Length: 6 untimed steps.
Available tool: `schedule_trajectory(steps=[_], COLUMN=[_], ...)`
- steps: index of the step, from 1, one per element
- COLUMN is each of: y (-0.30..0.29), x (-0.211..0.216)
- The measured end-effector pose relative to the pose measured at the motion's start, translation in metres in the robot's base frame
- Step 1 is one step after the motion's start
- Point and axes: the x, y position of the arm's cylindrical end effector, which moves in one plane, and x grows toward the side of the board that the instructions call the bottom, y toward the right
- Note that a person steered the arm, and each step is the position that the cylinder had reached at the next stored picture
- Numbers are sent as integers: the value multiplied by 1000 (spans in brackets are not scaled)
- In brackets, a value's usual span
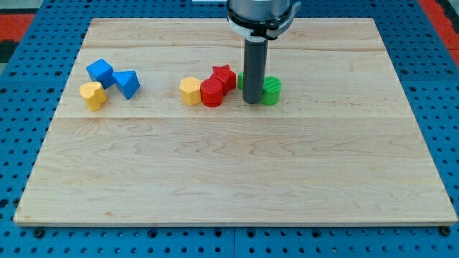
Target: Slightly move the red blocks up
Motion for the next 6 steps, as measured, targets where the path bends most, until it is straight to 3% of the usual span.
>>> schedule_trajectory(steps=[1,2,3,4,6], y=[-16,-39,-81,-86,-15], x=[8,51,35,-2,-19])
